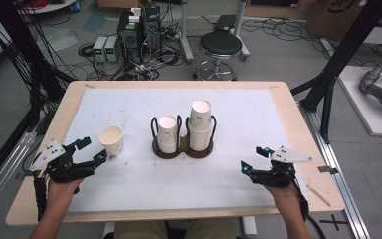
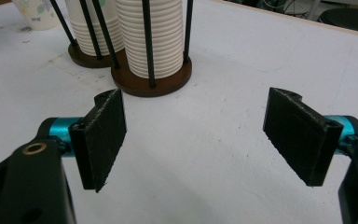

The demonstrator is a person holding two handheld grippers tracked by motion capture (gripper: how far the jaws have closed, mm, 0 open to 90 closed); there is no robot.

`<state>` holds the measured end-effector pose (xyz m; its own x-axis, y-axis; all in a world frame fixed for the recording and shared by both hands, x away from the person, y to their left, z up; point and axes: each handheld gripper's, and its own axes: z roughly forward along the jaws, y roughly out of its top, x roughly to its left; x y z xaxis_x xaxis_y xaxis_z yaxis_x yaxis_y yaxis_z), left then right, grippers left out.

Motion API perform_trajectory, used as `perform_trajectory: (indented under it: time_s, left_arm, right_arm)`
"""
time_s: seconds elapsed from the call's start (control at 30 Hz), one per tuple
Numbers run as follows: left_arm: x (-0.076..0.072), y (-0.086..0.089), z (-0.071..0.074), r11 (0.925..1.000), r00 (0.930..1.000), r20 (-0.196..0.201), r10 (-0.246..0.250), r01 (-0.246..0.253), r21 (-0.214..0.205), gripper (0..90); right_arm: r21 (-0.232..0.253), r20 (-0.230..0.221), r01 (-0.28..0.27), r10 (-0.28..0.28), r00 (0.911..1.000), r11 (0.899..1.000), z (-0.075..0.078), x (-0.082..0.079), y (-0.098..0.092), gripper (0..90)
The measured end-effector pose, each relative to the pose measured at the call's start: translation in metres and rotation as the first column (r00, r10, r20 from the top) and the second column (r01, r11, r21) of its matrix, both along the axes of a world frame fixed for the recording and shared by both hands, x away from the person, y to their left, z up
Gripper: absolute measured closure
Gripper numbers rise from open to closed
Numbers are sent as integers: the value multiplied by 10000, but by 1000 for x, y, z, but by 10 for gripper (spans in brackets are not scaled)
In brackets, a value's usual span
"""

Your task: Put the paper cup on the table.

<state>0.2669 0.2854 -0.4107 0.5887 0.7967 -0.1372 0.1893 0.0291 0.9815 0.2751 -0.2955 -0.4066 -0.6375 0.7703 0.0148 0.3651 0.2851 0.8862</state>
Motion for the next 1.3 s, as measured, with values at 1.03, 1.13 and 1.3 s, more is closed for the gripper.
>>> perform_trajectory:
  time_s: [1.03,1.13,1.3]
  left_arm:
    - [-13,-15,-1,9984,9974,449,-556,562,-116,171]
    - [-13,-16,-1,9987,9977,459,-490,495,-101,171]
    - [-12,-14,-1,9991,9981,452,-417,421,-70,171]
  right_arm:
    - [-32,222,514,-513,9984,9987,6,-10,-1,220]
    - [-15,204,506,-505,9985,9987,5,-10,0,220]
    - [0,180,526,-526,9985,9986,4,-9,-2,220]
